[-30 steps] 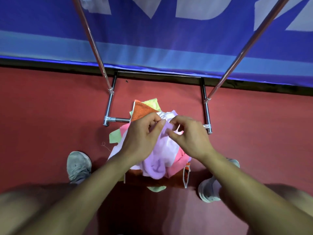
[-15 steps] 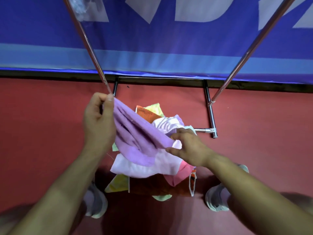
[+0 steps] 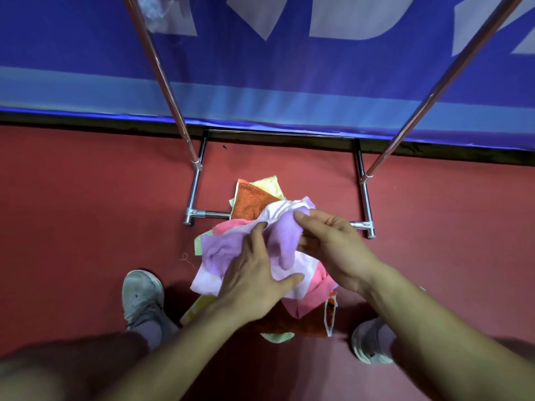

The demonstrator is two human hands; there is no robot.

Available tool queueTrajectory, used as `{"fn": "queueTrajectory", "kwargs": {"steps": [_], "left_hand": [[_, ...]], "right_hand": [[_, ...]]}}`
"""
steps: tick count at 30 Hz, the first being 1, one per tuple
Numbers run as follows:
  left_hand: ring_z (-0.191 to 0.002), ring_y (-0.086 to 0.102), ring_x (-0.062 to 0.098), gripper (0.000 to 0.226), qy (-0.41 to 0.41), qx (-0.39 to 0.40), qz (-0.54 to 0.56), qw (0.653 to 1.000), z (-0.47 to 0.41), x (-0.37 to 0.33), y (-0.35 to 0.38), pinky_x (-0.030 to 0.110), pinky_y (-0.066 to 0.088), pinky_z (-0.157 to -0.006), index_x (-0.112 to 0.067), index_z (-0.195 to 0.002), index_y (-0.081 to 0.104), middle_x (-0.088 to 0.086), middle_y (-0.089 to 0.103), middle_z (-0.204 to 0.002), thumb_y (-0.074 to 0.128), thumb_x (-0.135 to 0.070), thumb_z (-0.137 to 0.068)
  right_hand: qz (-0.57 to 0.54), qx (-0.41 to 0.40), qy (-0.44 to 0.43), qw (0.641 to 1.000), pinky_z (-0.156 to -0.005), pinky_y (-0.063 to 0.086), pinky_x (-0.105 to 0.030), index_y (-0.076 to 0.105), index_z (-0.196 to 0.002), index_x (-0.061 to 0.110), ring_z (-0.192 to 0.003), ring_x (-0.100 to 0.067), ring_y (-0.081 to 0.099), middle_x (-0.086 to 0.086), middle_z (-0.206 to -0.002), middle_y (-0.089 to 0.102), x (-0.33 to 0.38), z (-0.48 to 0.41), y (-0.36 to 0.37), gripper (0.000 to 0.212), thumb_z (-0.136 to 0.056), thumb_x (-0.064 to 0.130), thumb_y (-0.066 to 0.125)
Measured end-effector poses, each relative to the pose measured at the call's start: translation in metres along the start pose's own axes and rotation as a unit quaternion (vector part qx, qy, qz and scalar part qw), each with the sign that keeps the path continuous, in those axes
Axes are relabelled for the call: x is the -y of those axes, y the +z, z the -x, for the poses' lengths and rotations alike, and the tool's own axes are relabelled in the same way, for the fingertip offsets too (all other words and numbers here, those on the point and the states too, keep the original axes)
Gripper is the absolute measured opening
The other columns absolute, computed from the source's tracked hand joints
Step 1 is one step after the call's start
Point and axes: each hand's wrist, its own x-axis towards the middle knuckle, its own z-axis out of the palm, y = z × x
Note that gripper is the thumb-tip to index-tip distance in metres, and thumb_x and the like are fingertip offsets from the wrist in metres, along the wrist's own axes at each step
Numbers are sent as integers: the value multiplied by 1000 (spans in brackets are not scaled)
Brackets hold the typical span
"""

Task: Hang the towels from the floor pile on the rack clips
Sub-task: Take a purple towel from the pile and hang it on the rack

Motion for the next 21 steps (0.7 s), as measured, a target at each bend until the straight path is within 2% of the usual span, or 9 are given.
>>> {"fn": "queueTrajectory", "kwargs": {"steps": [2,4,6,8,11,14,17,19,21], "left_hand": [[-115,61,19,87,-31,-64,68,995,0,0,6,37,54,-87,-25,-141,29,-5,52,-138,80,-48,-75],[-104,65,16,51,-41,-126,138,982,-7,0,4,40,55,-84,-28,-126,44,-9,63,-118,71,-24,-82],[-91,66,12,34,-28,-151,126,980,-13,-3,-8,27,54,-76,-28,-110,58,-10,69,-97,58,-6,-83],[-82,64,8,27,-9,-169,114,979,-16,-9,-22,7,42,-63,-25,-97,66,-12,70,-84,58,-2,-85],[-78,65,0,19,1,-155,157,975,-19,-14,-30,9,43,-64,-26,-90,70,-19,71,-77,65,-9,-88],[-75,66,4,17,4,-120,150,981,-19,-15,-27,29,52,-66,-30,-91,72,-16,72,-78,67,-15,-86],[-74,63,8,21,28,-91,122,988,-17,-19,-28,35,49,-67,-26,-84,74,-12,71,-76,54,-22,-78],[-60,51,5,16,29,-75,113,990,-17,-21,-29,31,36,-56,-21,-62,61,-15,57,-60,48,-23,-72],[-53,43,8,19,14,-92,101,991,-20,-21,-33,28,26,-52,-20,-55,51,-12,48,-52,53,-20,-74]], "right_hand": [[-82,4,34,996,-105,48,-52,61,-122,-12,-100,-35,62,-28,-110,63,4,5,-1,39,-96,17,60],[-116,5,27,993,-94,57,-41,66,-116,-8,-89,-28,68,-22,-104,68,8,7,-4,34,-93,18,61],[-86,-30,7,996,-80,62,-28,74,-99,2,-76,-17,72,-12,-89,75,10,4,-11,18,-96,13,60],[-39,-103,4,994,-73,59,-26,75,-89,6,-65,-10,69,-6,-77,74,8,-2,-25,15,-96,11,63],[224,-191,-19,956,-69,55,-35,73,-82,8,-58,-11,64,-5,-68,72,2,-8,-47,13,-91,18,73],[473,-228,-74,848,-66,49,-30,66,-91,26,-72,-9,65,12,-78,70,-4,0,-41,18,-82,39,76],[443,-119,-228,859,-78,46,-21,61,-103,27,-92,-4,60,15,-97,65,-10,11,-23,25,-83,40,69],[449,-31,-247,858,-86,43,-16,64,-111,26,-101,-1,59,17,-106,65,-16,16,-15,34,-82,43,68],[444,-9,-223,868,-89,45,-16,64,-115,28,-106,-1,61,21,-111,66,-21,14,-14,40,-81,43,76]]}}
